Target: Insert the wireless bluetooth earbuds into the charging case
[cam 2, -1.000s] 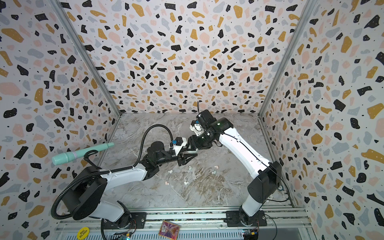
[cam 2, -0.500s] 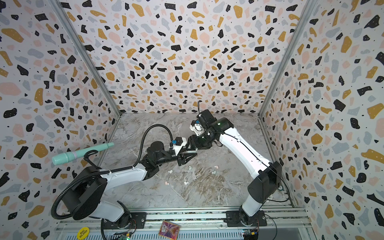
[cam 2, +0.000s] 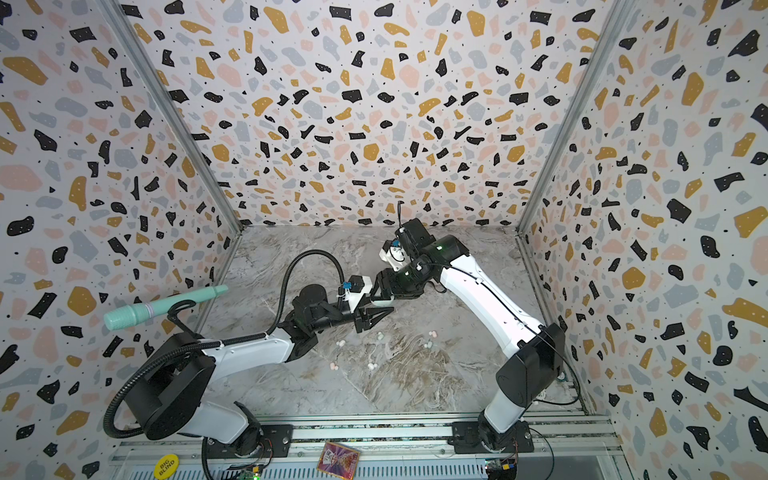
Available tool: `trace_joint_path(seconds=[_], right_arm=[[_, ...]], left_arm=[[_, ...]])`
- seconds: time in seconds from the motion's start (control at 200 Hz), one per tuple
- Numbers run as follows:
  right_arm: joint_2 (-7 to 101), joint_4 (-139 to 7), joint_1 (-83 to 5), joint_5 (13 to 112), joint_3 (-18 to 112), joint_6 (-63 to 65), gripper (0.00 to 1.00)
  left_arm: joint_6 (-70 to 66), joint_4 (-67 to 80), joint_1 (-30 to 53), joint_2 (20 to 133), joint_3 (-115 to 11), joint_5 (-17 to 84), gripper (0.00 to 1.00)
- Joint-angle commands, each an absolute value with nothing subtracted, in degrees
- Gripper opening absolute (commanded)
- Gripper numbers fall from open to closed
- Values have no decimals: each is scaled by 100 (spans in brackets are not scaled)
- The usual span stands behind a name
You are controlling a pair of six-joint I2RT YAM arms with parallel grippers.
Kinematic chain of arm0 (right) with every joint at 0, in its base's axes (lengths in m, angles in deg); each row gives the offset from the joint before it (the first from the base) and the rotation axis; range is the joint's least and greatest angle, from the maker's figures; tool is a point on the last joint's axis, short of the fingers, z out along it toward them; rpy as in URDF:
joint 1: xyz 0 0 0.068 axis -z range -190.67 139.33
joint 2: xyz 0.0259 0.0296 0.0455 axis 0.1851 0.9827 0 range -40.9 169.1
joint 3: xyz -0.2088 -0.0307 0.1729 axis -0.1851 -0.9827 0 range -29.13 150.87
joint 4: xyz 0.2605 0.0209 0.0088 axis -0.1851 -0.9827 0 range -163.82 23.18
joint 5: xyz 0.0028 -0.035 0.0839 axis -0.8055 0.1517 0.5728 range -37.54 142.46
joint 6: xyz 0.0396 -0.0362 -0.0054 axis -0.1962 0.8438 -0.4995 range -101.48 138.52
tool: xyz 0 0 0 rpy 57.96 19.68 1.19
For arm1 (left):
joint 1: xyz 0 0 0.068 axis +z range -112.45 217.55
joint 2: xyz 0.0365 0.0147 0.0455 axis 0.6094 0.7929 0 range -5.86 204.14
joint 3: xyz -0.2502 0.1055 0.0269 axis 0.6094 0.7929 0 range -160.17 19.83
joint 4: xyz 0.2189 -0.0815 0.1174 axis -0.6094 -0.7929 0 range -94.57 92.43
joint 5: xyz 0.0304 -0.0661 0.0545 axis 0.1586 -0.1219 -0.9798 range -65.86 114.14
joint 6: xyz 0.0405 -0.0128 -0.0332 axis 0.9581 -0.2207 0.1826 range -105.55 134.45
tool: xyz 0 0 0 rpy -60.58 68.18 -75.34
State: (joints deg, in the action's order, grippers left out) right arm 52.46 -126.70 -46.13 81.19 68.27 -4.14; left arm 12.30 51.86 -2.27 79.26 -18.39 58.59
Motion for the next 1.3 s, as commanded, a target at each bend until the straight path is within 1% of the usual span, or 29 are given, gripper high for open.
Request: trace_joint_path(seconds=[0.0,0.38,0.711,1.292], right_arm=[[4979,-12457,-4588,8187,6810,-419,61],[5005,-12492,-4592,8181,6783,-392,61],[5045,-12544,-4642,8172,6781,-331,61],[5119,-12604,-4688,8124,6842,-268,61]], left_arm=[[1283,5526,-265,7946,-1758,6004,53],[1282,5517,-271,7931,-1783,5964,47],[1296,5392,-271,7966,-1832,6011,45],[1269,5332,-270,7980,-1895,6069,47]])
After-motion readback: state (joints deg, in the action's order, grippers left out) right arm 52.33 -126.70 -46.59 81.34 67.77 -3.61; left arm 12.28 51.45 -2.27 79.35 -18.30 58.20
